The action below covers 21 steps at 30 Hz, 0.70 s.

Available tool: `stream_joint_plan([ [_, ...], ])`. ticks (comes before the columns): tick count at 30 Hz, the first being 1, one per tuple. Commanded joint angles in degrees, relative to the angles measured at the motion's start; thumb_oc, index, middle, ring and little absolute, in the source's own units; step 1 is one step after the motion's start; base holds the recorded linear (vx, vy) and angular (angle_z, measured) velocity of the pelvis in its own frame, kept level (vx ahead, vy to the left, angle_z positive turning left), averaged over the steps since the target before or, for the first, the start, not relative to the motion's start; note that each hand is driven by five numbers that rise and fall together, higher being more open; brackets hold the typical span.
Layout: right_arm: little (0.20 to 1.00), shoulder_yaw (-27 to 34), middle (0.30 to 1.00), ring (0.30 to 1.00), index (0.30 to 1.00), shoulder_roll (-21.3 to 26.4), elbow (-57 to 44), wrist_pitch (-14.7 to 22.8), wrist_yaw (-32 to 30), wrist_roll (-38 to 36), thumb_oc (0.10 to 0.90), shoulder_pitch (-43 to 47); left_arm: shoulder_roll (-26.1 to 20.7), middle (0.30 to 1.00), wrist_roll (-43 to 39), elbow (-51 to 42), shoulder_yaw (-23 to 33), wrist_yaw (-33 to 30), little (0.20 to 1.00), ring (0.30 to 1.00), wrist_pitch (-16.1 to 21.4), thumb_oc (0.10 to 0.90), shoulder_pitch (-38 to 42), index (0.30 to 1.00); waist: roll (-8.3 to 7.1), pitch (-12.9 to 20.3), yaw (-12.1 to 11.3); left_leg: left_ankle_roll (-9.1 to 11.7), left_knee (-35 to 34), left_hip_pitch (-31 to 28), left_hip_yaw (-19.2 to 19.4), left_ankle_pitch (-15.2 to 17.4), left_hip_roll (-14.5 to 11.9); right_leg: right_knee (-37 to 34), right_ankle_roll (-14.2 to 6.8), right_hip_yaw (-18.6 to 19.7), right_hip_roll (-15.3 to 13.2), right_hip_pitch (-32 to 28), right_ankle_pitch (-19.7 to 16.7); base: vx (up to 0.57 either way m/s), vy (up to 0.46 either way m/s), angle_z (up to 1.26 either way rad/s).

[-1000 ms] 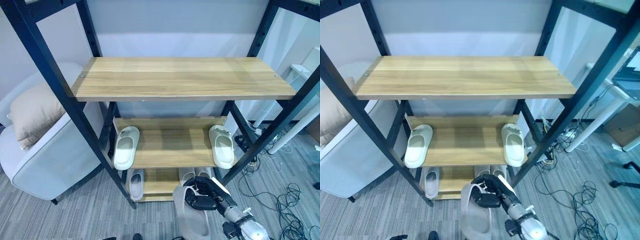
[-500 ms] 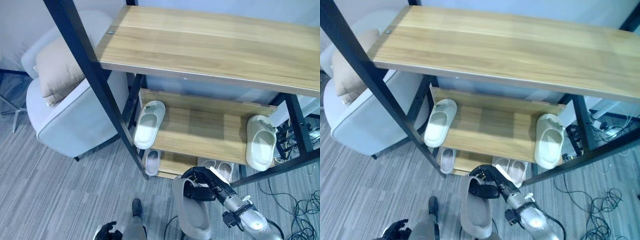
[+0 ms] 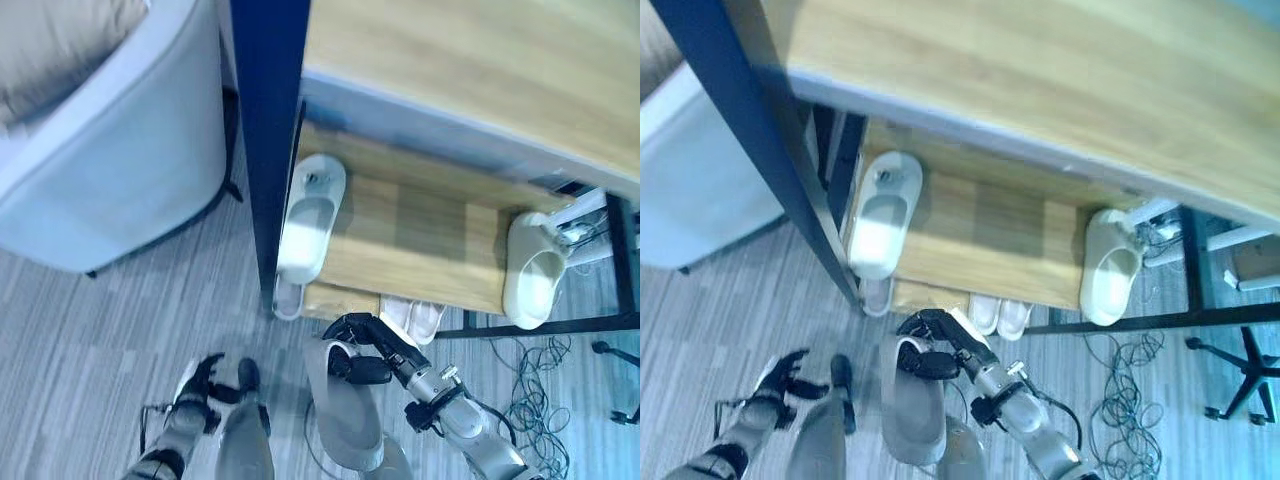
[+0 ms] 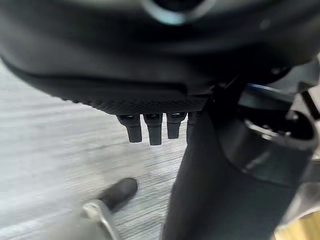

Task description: Arrange the slippers neatly on the shoe rack.

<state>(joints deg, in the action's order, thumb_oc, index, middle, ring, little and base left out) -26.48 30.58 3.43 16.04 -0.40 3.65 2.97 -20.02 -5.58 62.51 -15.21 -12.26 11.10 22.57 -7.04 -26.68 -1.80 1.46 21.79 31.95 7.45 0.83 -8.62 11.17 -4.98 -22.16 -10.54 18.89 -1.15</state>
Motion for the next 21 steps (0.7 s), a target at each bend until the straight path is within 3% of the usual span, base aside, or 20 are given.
stream_joint_plan([
  [1,0.3,1.41,0.3,0.3,0.3,2.43,-8.84,4.55,-5.38,5.01,0.4,1.82,0.92,0.9,-2.81,-6.72,-1.62,-4.31,0.9,0.9,5.26,0.8,-0.31,0.9,1.12,0.85,0.8,2.18,4.47,-0.31,-1.74,8.34,-1.09,8.49,-3.98,2.44,-4.65,3.43,6.04,-0.03,-0.042,0.12],
  [2,0.3,1.11,0.3,0.3,0.3,2.9,-10.72,4.13,-6.79,7.03,0.4,4.51,1.38,0.9,-3.69,-12.74,-4.22,-4.63,0.9,0.9,6.31,0.8,0.45,0.9,1.81,0.1,1.27,2.29,7.87,3.8,-2.84,8.9,-1.3,14.12,-3.57,3.23,-5.16,8.22,8.22,-0.03,-0.04,-0.04],
  [4,0.3,0.76,0.3,0.3,0.3,3.28,-10.74,3.96,-7.65,8.72,0.4,6.24,1.12,0.9,-3.93,-16.02,-5.05,-4.76,0.9,0.9,6.92,0.8,0.53,0.9,2.27,0.34,1.21,2.19,9.67,6.39,-3.55,9.44,-1.17,16.91,-3.44,3.5,-5.45,10.95,9.33,-0.03,-0.034,0.21],
  [5,0.3,-0.26,0.3,0.3,0.3,3.92,-11.02,3.51,-10.56,13.23,0.4,11.63,0.44,0.9,-4.34,-21.68,-5.96,-5.63,0.9,0.9,7.88,0.8,0.27,0.9,3.03,0.29,0.94,2.09,13.54,11.49,-3.98,10.48,-1.58,22.43,-3.27,4.19,-6.26,16.67,11.23,-0.03,-0.036,0.29],
  [9,0.3,-0.56,0.3,0.3,0.3,5.01,-12.61,3.4,-14.36,18.98,0.4,16.98,0.18,0.9,-5.17,-23.98,-5.24,-7.03,0.9,0.9,8.71,0.8,-0.24,0.9,3.55,1.28,0.86,1.34,20.89,20.12,-5.51,12.6,-1.7,30.93,-1.99,6.57,-6.88,26.18,14.64,-0.02,-0.039,0.1],
  [11,0.3,0.23,0.3,0.3,0.3,8.28,-14.24,3.41,-18.54,24.51,0.4,21.98,-0.47,0.9,-5.87,-26.62,-4.61,-8.13,0.9,0.9,9.79,0.8,-2.06,0.9,4.34,2.21,0.43,0.23,27.62,27.01,-7.05,14.89,-1.49,38.58,0.11,9.23,-7.55,34.06,18.63,0.04,-0.077,-0.02],
  [13,0.3,0.72,0.3,0.3,0.3,9.34,-14.67,3.34,-19.41,24.95,0.4,24.04,-0.92,0.9,-6.46,-27.18,-4.05,-8.44,0.9,0.9,10.05,0.8,-2.72,0.9,4.52,3.34,0.38,-0.15,31.0,30.73,-7.71,16.29,-1.5,42.2,0.99,10.9,-7.85,38.18,20.59,0.06,-0.05,-0.08],
  [14,0.3,2.26,0.3,0.3,0.3,10.99,-16.87,2.76,-20.71,25.58,0.4,26.44,-1.62,0.9,-7.45,-29.4,-3.37,-8.22,0.9,0.9,10.39,0.8,-4.23,0.9,4.86,4.15,0.37,-1.37,36.07,34.96,-8.93,18.37,-1.8,48.07,2.3,12.95,-7.88,43.45,23.14,0.06,-0.035,-0.06],
  [15,0.3,2.26,0.3,0.3,0.3,11.03,-16.98,2.68,-20.7,25.59,0.4,26.41,-1.63,0.9,-7.47,-29.51,-3.33,-8.19,0.9,0.9,10.33,0.8,-4.3,0.9,4.83,4.5,0.35,-1.37,36.7,35.64,-8.95,18.7,-1.85,48.7,2.32,13.14,-7.9,44.18,23.47,0.08,-0.024,-0.01],
  [17,0.3,5.24,0.3,0.3,0.3,12.77,-19.22,1.66,-23.88,28.73,0.4,27.12,-1.27,0.9,-8.88,-28.73,-1.76,-9.23,0.9,0.9,10.93,0.8,-6.86,0.9,5.13,5.62,0.57,-2.95,46.77,42.47,-11.12,22.23,-2.19,58.79,4.35,15.27,-7.61,51.64,27.48,0.11,-0.009,-0.09],
  [18,0.3,5.38,0.3,0.3,0.3,12.81,-19.37,1.63,-23.87,28.76,0.4,26.93,-1.26,0.9,-8.87,-28.73,-1.84,-9.25,0.9,0.9,10.94,0.8,-6.86,0.9,5.12,5.93,0.49,-2.93,47.42,43.13,-11.19,22.55,-2.2,59.43,4.34,15.42,-7.65,52.3,27.8,0.12,-0.007,-0.25],
  [21,0.3,11.36,0.3,0.3,0.3,11.19,-23.71,1.76,-26.47,26.47,0.4,22.89,-0.14,0.9,-10.38,-25.63,-0.65,-10.89,0.9,0.9,10.77,0.8,-9.25,0.9,5.6,6.62,0.97,-4.49,60.33,49.95,-12.71,27.42,-2.2,72.55,6.14,18.41,-6.48,60.55,32.77,0.13,0.014,-0.17],
])
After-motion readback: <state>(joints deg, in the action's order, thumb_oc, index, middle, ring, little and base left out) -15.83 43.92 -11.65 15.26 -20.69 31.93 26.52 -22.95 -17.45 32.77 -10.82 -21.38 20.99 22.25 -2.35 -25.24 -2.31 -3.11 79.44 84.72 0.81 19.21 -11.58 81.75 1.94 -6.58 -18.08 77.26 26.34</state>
